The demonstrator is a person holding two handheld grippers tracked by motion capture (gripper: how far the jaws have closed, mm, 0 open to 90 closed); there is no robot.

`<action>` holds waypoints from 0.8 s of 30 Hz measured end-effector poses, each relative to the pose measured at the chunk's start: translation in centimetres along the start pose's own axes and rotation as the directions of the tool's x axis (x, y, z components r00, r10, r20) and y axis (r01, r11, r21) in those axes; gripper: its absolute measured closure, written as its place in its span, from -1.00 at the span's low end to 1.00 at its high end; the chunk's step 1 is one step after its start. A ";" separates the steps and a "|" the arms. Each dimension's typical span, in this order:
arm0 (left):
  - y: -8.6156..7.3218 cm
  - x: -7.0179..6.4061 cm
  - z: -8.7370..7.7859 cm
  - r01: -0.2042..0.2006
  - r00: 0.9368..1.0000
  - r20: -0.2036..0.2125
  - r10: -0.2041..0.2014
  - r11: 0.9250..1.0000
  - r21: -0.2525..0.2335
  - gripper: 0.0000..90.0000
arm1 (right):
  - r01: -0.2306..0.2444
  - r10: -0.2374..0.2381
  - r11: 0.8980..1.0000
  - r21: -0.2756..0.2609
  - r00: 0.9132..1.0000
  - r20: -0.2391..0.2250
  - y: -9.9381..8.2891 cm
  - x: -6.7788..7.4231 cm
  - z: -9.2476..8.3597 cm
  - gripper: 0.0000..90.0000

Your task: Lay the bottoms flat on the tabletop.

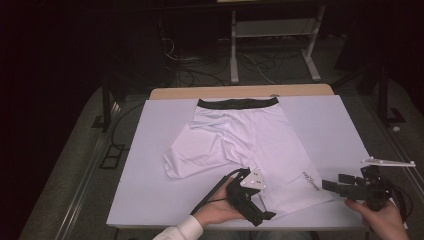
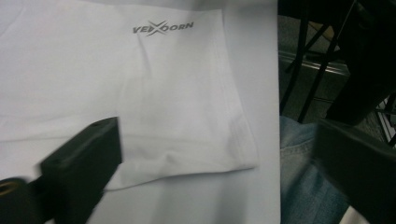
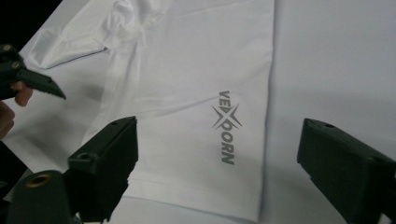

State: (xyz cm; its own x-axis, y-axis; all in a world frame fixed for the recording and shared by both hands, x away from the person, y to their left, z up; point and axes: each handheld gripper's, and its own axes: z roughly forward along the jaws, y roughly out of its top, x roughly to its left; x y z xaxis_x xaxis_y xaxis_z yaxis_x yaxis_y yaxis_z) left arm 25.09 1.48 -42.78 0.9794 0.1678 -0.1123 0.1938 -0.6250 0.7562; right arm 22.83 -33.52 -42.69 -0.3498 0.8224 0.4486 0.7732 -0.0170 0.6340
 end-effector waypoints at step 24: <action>0.0 4.1 -8.5 0.030 0.981 -0.189 -0.042 0.997 -0.065 -1.00 | 0.100 -0.100 0.995 -0.006 0.991 -0.083 4.9 3.3 2.8 -1.00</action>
State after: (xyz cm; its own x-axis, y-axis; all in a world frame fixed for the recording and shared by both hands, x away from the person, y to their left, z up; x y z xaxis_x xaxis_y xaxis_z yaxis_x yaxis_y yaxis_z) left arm 28.58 8.59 -37.77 0.9420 0.3350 -0.0196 0.2188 -0.5687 0.7929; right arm 26.97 -29.35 -39.85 -0.4683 0.7697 0.4339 0.7309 0.0616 0.6797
